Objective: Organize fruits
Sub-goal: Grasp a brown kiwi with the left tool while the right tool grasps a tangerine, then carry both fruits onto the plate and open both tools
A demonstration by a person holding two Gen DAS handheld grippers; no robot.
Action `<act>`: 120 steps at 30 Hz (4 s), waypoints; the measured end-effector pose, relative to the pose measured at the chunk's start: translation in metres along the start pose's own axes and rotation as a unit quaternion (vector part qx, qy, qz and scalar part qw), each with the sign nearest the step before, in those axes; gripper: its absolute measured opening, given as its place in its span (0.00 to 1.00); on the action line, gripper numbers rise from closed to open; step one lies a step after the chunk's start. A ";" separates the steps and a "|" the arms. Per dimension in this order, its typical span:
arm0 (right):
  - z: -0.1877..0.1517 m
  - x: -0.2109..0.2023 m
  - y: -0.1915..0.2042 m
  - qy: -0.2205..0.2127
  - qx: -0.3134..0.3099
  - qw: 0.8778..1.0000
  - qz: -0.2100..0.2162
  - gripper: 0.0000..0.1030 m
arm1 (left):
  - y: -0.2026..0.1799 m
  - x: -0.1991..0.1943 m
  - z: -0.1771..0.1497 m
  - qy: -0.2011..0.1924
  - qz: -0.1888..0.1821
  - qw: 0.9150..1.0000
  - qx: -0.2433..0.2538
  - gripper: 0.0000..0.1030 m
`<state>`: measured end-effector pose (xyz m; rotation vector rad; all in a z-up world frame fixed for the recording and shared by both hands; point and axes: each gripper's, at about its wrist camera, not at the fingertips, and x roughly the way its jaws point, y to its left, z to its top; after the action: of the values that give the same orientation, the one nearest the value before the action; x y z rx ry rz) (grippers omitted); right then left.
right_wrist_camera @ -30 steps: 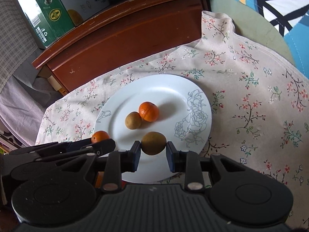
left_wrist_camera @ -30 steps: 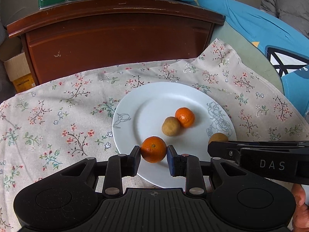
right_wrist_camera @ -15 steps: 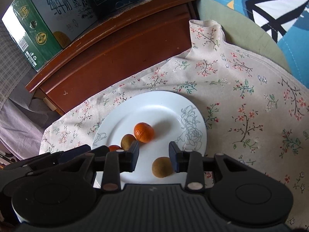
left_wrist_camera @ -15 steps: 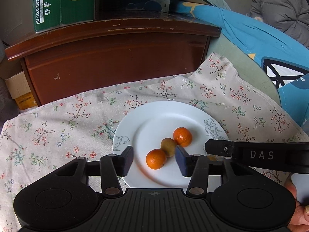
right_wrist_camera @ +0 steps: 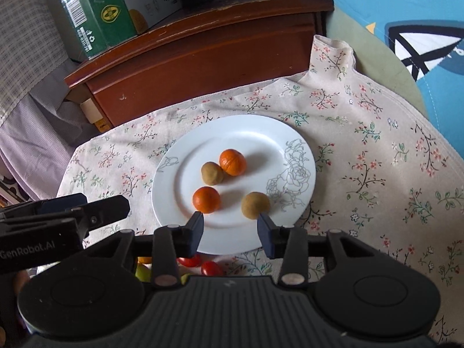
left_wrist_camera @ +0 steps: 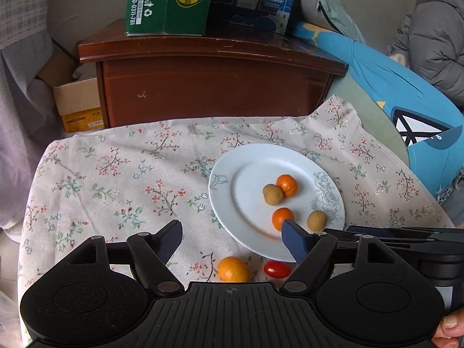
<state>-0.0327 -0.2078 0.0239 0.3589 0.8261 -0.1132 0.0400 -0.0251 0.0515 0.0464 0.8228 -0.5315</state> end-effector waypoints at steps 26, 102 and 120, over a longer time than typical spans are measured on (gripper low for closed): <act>-0.076 -0.002 0.030 0.087 -0.031 0.992 0.088 0.39 | 0.025 -0.008 -0.031 0.079 0.025 0.997 -0.003 0.74; 0.025 0.004 -0.032 -0.040 0.062 0.997 0.034 0.31 | -0.026 0.043 0.009 0.006 -0.049 0.997 0.060 0.22; 0.046 0.055 -0.051 -0.018 0.104 0.994 0.015 0.34 | -0.028 0.086 0.022 0.027 -0.040 0.996 0.074 0.24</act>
<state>0.0244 -0.2699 -0.0023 0.5623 0.7744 -0.1786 0.0899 -0.0920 0.0101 0.1659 0.8398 -0.6688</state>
